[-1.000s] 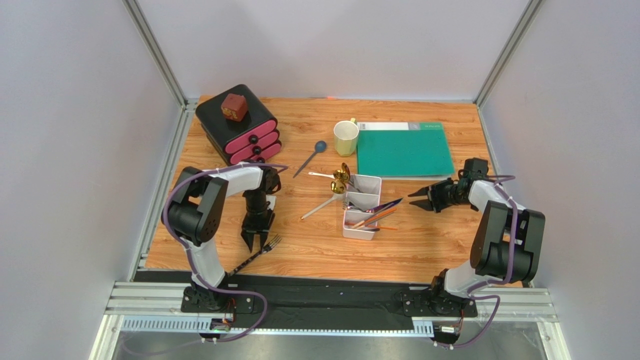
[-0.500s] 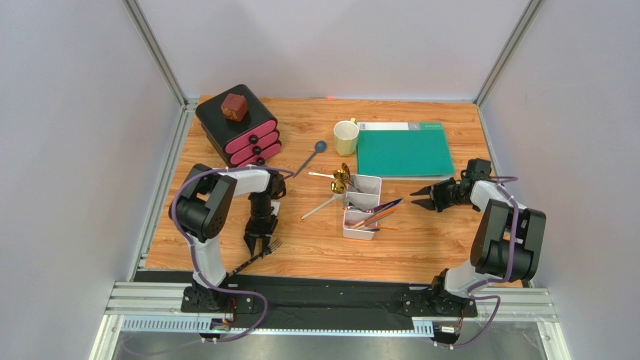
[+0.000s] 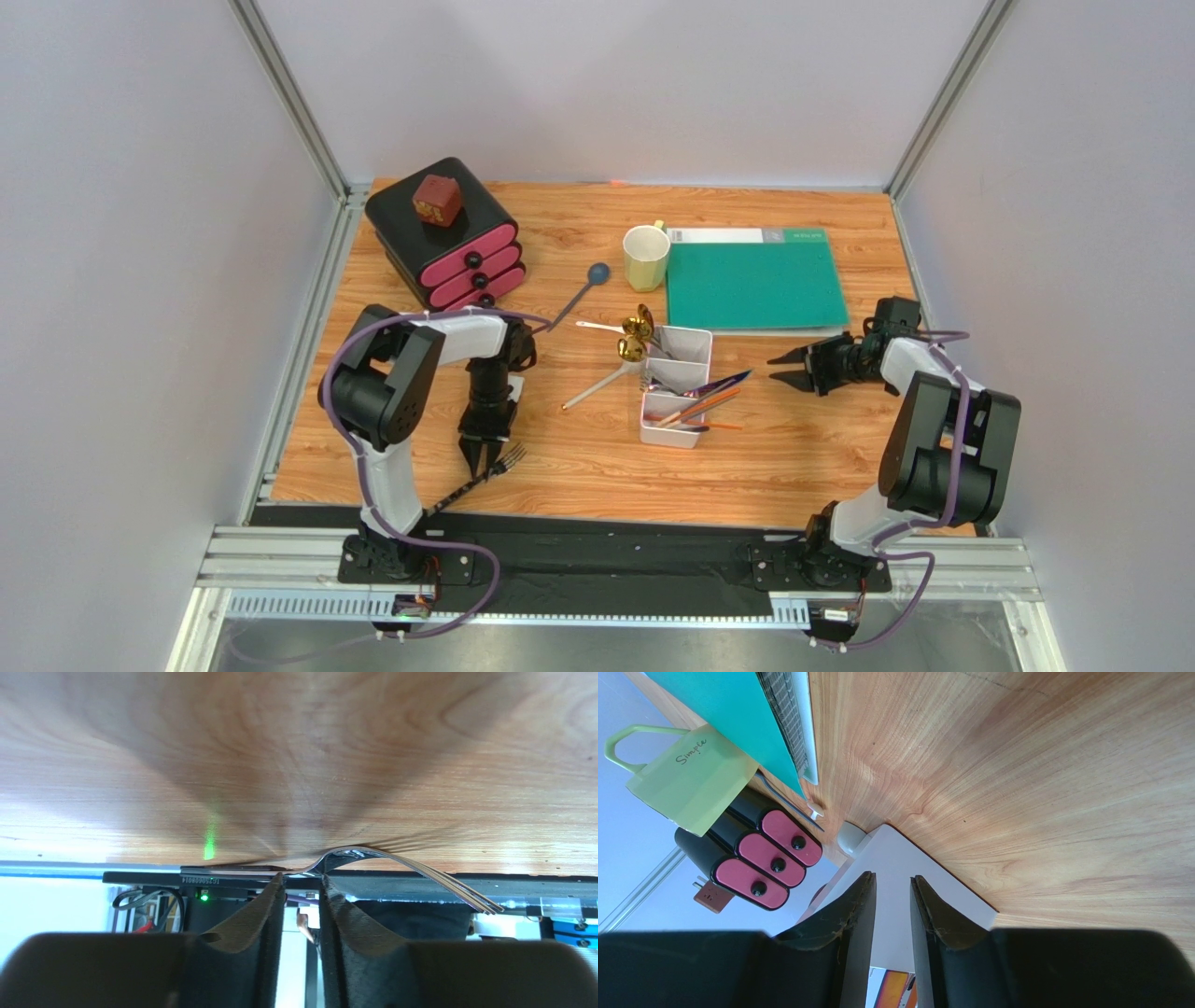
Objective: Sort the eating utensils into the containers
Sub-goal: Move the fork to the center of the board.
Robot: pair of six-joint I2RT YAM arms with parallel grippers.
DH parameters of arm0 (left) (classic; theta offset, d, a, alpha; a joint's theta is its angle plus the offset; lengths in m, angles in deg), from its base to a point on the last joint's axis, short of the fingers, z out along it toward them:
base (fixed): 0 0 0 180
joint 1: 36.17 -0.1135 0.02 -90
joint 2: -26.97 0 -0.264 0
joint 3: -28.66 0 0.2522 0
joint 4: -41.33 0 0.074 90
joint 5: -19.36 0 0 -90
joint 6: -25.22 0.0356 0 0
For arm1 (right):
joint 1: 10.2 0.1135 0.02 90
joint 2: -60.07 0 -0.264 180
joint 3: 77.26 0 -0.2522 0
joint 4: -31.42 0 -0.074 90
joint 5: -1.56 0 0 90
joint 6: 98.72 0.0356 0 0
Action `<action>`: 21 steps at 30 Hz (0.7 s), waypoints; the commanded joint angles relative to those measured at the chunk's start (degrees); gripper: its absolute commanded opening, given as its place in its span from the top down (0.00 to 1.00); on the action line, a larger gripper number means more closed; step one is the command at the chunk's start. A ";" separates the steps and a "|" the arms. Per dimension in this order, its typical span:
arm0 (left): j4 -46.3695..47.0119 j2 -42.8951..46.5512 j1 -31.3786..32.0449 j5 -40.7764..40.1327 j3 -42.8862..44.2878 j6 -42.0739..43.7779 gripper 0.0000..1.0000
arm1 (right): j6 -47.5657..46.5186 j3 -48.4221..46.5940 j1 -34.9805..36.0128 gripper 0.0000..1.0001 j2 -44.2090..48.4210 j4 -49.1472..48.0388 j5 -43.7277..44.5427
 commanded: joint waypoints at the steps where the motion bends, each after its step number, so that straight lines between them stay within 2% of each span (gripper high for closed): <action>1: -0.02 -3.17 0.77 -2.43 1.00 -1.76 0.71 | 0.94 -1.44 -0.33 0.70 1.46 -1.65 -1.59; 8: 0.16 -3.35 0.94 -2.61 1.36 -1.94 0.71 | 0.77 -1.09 -0.33 0.70 1.20 -2.00 -1.50; 14: -2.74 3.76 1.03 -2.88 7.24 -2.73 0.70 | 0.59 -1.35 -0.42 0.70 0.76 -2.27 -1.51; 17: -4.14 6.05 1.21 1.68 10.49 -1.15 0.97 | 0.50 -1.35 -0.42 0.70 0.32 -2.36 -1.59; 18: -4.41 6.31 1.29 3.43 11.28 -0.97 1.00 | 0.50 -1.44 -0.42 0.70 -0.03 -2.35 -1.68; 21: -3.71 7.45 2.70 4.68 10.50 -1.15 1.00 | 0.24 -1.61 -0.42 0.70 -0.39 -2.44 -2.03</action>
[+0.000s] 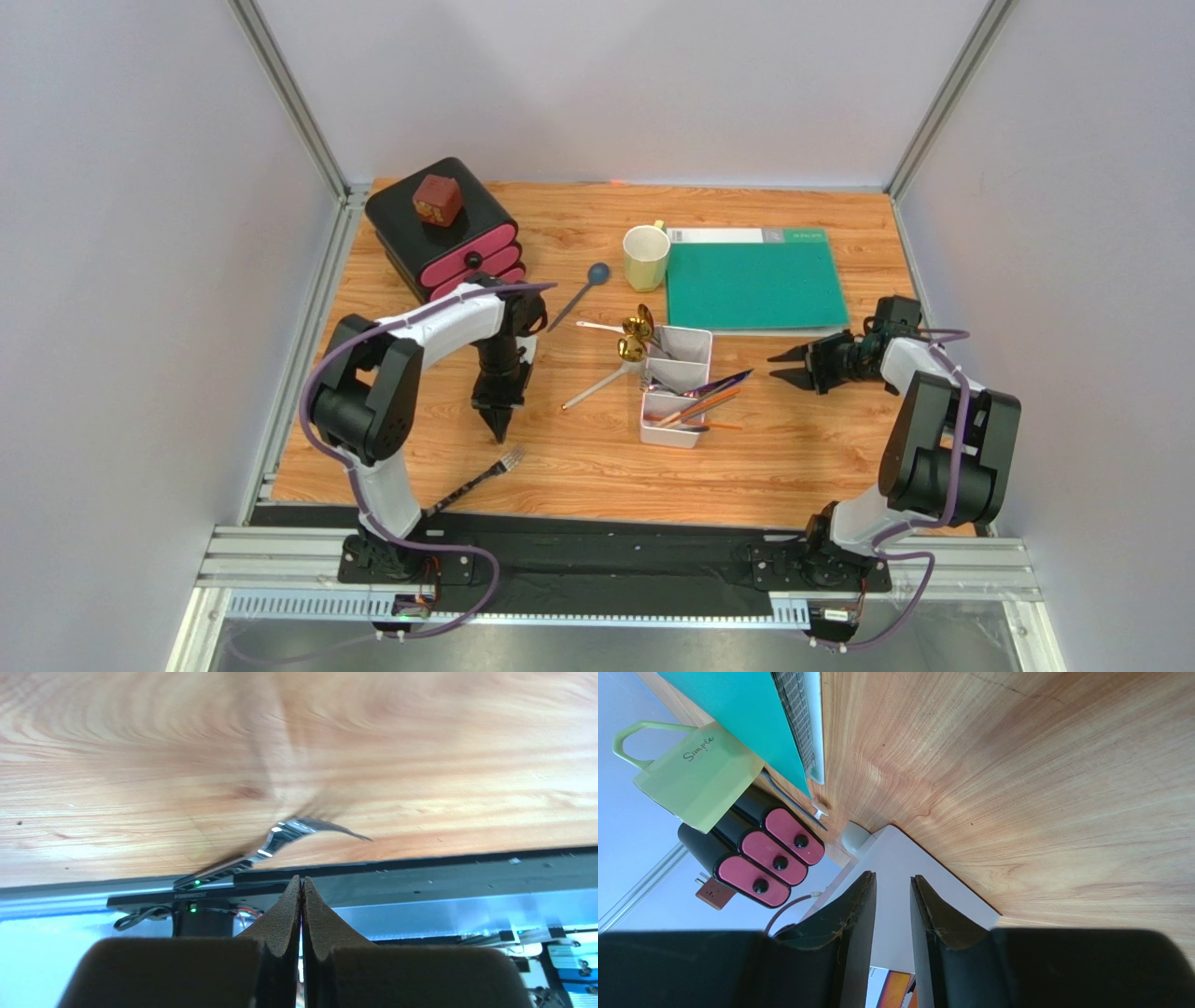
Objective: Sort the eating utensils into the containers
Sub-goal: Move the fork to the center of the board.
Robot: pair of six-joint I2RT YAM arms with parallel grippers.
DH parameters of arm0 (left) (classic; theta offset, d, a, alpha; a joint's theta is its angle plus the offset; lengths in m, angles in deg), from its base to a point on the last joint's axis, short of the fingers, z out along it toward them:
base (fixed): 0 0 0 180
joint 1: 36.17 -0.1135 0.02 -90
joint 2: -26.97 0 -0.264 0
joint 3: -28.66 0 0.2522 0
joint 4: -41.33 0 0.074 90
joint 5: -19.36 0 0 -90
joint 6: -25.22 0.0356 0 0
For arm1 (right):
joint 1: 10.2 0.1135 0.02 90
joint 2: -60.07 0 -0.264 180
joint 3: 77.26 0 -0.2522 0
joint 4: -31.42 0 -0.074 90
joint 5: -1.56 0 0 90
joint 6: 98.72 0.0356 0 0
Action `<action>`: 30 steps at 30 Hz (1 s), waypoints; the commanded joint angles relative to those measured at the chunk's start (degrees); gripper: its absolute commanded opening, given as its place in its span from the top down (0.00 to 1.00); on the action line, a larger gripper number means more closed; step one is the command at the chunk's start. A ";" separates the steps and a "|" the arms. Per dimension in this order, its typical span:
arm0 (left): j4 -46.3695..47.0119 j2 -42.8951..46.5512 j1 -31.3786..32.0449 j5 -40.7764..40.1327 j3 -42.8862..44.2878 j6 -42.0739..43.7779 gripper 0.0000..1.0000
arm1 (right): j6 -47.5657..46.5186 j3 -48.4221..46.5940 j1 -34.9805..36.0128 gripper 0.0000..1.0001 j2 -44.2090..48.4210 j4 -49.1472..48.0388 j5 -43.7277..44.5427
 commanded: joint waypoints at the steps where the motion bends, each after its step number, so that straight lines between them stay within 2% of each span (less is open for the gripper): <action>1: -1.00 3.83 2.30 4.48 -0.27 -0.05 1.00 | 0.24 -1.59 -0.42 0.70 -0.63 -1.35 -1.57; 8: 2.60 7.26 4.07 5.45 -3.79 -3.57 1.00 | -0.64 -2.30 -0.42 0.70 -1.16 -0.12 -1.75; 16: 7.79 1.20 4.16 4.22 -4.77 -5.77 1.00 | -1.60 -2.47 -0.33 0.71 -1.07 1.11 -1.31; 30: 9.72 -4.34 4.16 1.41 -2.66 -4.98 1.00 | -2.04 -2.21 -0.42 0.71 -1.07 1.20 -1.75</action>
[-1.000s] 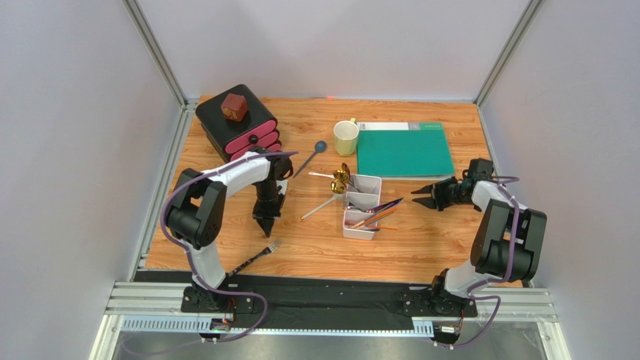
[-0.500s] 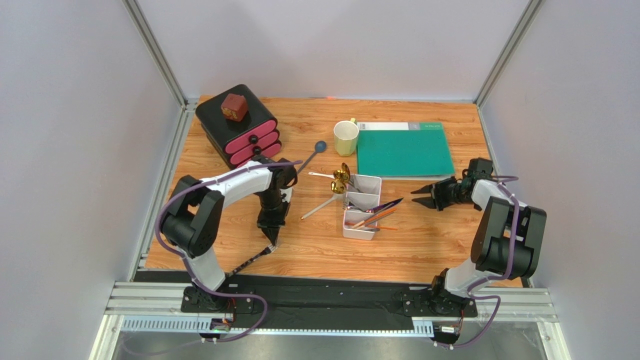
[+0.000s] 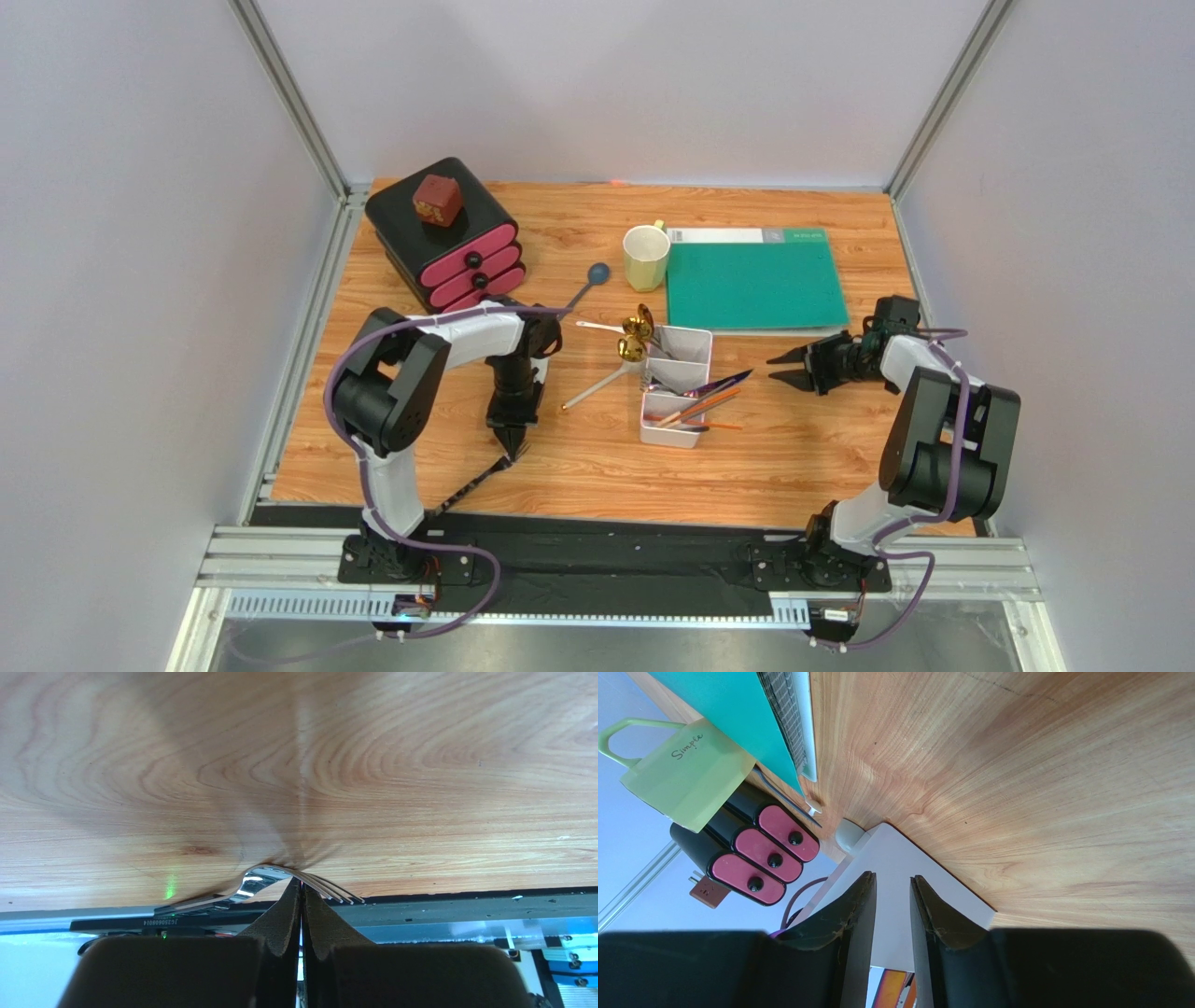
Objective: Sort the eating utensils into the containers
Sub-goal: Move the fork to the center of the board.
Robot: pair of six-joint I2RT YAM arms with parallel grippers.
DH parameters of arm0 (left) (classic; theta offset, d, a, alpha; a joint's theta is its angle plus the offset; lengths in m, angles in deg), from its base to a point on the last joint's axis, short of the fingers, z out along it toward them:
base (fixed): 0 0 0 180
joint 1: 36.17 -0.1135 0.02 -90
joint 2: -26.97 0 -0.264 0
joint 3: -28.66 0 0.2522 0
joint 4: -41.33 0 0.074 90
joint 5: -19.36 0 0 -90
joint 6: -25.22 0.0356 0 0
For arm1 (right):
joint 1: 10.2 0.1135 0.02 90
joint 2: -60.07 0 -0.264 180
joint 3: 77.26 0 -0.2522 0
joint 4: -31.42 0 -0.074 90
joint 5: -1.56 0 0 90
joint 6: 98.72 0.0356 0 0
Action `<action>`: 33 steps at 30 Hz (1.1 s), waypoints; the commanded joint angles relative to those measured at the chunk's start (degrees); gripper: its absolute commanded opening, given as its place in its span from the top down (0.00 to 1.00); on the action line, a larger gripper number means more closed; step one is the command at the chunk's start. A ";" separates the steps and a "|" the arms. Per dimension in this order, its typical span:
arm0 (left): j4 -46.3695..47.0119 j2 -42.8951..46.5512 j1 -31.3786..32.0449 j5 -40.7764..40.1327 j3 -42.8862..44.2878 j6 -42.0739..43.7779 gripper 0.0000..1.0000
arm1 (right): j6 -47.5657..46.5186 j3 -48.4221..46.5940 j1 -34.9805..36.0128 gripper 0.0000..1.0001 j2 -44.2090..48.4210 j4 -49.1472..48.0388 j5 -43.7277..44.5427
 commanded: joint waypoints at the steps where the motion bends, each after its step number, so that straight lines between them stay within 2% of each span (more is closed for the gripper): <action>1: 2.23 -1.39 0.11 -0.58 2.15 -0.80 1.00 | -0.56 -1.62 -0.33 0.71 -0.08 -0.11 -1.35; 10: 3.02 -5.52 0.11 -3.12 6.63 -0.72 1.00 | -0.56 -2.06 -0.42 0.71 -0.35 -0.20 -1.62; 28: 0.48 -20.37 -2.17 -8.31 28.69 2.35 1.00 | -0.73 -2.50 -0.33 0.71 0.26 0.77 -1.53; 33: -0.93 -17.75 -2.52 -6.99 32.65 4.03 0.98 | -0.65 -2.15 -0.33 0.71 0.62 0.59 -1.27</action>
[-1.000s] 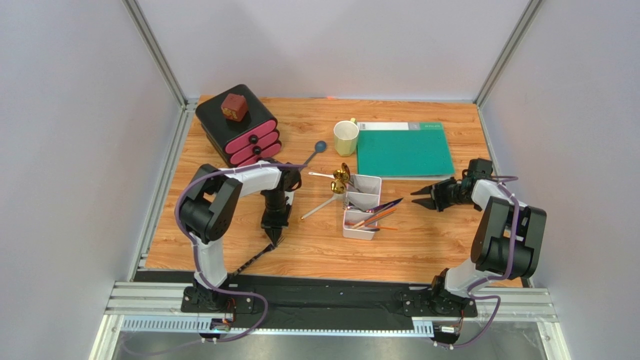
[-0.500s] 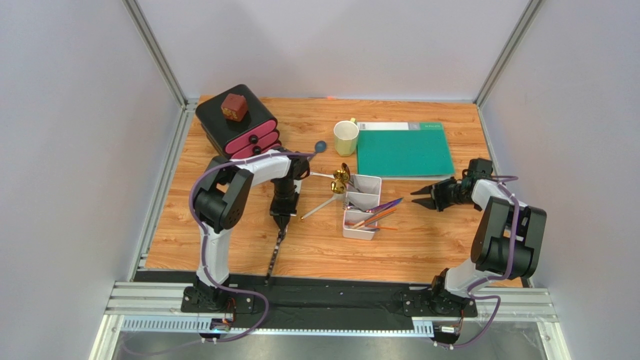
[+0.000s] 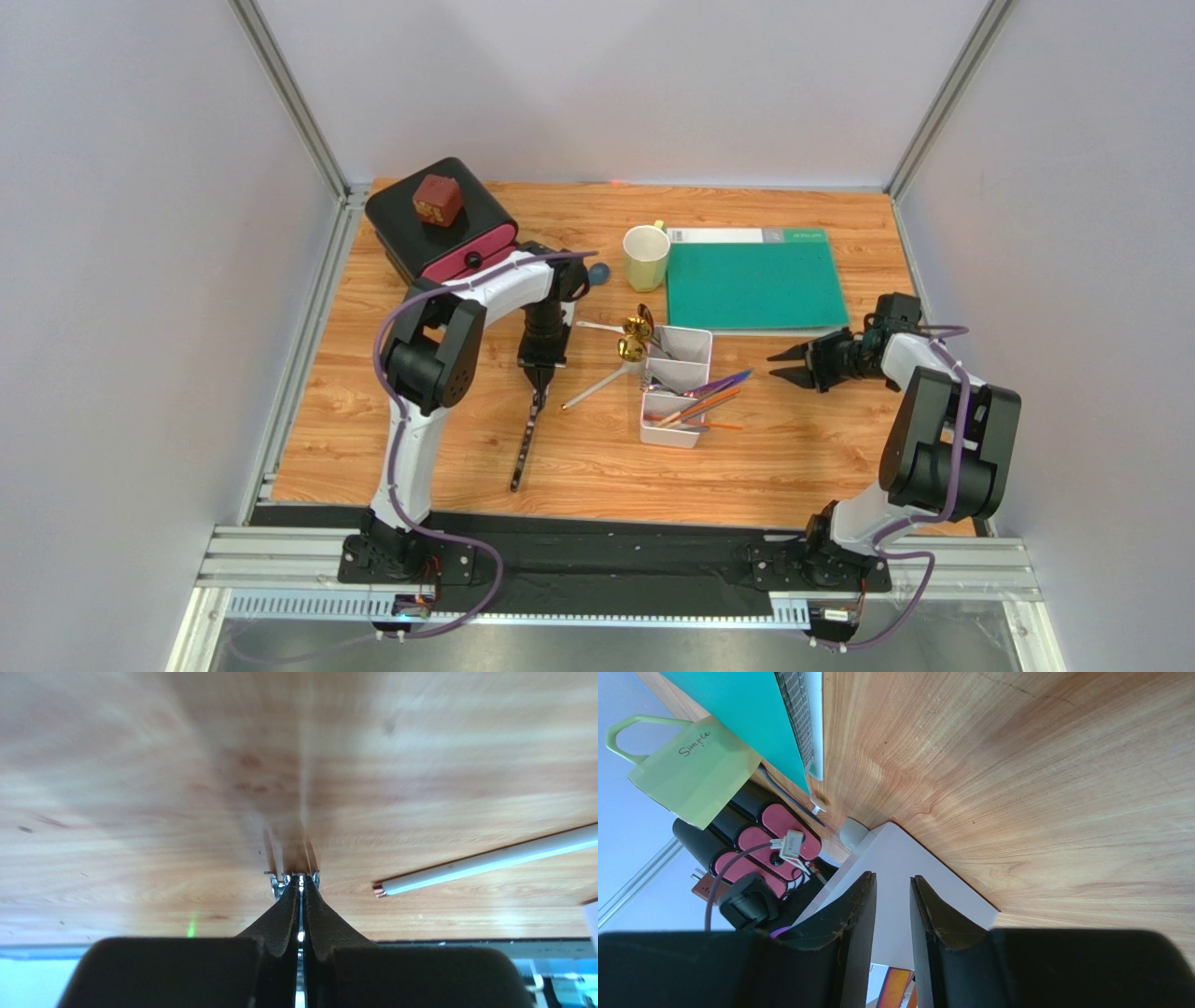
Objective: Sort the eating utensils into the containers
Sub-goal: Move the fork to the center of the board, then pick up the fork at the center of the board.
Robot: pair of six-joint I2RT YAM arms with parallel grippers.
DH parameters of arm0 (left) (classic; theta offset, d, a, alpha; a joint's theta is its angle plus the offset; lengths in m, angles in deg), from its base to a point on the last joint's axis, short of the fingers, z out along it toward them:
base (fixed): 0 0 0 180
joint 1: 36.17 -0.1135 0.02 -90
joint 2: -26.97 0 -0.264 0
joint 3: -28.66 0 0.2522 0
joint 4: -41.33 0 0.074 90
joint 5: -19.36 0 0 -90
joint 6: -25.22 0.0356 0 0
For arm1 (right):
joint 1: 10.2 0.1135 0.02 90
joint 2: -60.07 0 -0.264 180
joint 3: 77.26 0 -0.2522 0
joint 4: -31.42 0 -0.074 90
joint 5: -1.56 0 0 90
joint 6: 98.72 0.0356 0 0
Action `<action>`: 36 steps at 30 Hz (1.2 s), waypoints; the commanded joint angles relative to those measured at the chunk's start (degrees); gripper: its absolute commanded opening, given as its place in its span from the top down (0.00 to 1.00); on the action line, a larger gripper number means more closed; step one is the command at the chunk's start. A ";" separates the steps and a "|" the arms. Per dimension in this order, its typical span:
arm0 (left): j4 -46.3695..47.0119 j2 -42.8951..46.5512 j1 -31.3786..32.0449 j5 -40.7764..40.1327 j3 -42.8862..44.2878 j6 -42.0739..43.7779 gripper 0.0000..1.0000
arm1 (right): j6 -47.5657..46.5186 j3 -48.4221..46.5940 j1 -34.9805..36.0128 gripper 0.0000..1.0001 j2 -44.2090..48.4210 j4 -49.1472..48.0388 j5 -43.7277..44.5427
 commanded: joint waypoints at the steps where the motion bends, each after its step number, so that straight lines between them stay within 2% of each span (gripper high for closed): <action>1: 6.54 2.45 -0.64 -2.64 2.58 2.24 0.93 | -0.17 -1.12 -0.33 0.71 0.73 0.07 -1.00; 7: 5.49 7.37 -0.73 0.60 1.44 2.15 0.87 | 2.03 0.46 -0.24 0.71 1.17 -2.57 -1.97; 11: 6.01 13.44 -0.73 0.35 -3.57 1.97 0.82 | 2.03 0.64 -0.24 0.70 1.43 -2.57 -1.80; 15: 6.28 17.40 -0.73 -0.27 -8.22 2.32 0.69 | 2.03 0.99 -0.24 0.70 1.69 -2.66 -1.71; 24: 10.49 14.25 -0.73 2.80 -16.14 1.45 0.67 | 1.68 1.34 -0.15 0.70 1.87 -2.31 -1.62; 36: 10.67 11.52 -0.73 3.95 -14.91 1.44 0.67 | 1.59 0.38 -0.15 0.70 0.90 -1.87 -1.71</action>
